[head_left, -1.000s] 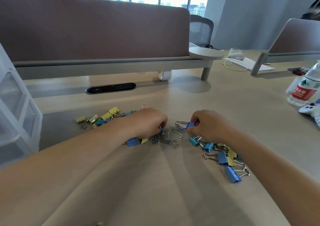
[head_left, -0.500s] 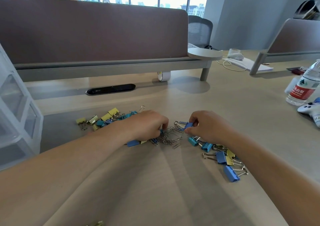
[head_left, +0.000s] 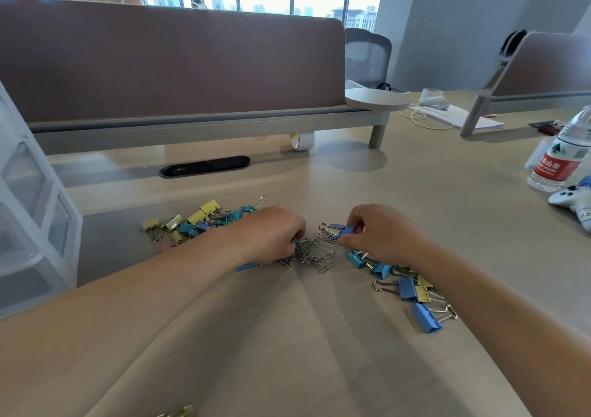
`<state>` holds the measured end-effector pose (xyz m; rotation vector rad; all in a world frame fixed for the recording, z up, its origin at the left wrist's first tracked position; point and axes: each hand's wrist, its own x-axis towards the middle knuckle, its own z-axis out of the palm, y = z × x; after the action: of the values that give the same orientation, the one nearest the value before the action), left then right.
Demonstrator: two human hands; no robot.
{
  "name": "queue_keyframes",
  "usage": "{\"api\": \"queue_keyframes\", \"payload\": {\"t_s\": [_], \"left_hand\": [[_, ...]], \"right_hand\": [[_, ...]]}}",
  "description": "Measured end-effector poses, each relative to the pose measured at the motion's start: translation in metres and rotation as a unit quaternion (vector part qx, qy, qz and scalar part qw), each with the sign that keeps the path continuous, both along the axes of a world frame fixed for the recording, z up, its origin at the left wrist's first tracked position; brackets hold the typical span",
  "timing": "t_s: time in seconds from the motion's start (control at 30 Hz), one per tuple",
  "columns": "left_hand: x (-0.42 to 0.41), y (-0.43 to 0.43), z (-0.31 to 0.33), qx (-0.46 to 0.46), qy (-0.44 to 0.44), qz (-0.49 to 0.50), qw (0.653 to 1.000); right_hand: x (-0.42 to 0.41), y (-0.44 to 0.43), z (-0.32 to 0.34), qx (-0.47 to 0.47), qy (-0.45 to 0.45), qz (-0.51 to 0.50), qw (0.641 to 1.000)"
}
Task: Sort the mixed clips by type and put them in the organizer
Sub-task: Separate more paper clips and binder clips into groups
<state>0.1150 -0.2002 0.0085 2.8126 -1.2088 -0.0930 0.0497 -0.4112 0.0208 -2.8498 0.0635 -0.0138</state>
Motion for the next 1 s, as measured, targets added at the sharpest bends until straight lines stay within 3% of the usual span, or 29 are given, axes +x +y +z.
{"api": "queue_keyframes", "payload": {"t_s": [0.43,0.63,1.0], "left_hand": [[-0.001,-0.001,0.002,-0.008,0.02,0.015,1.0],[0.0,-0.002,0.011,0.029,0.051,-0.016,0.998],[0.0,0.0,0.004,0.013,0.029,-0.008,0.999]], "right_hand": [[0.001,0.0,-0.004,0.005,-0.006,0.005,1.0],[0.003,0.001,-0.004,0.008,-0.004,0.007,1.0],[0.001,0.003,-0.005,0.018,-0.002,0.014,1.0]]}}
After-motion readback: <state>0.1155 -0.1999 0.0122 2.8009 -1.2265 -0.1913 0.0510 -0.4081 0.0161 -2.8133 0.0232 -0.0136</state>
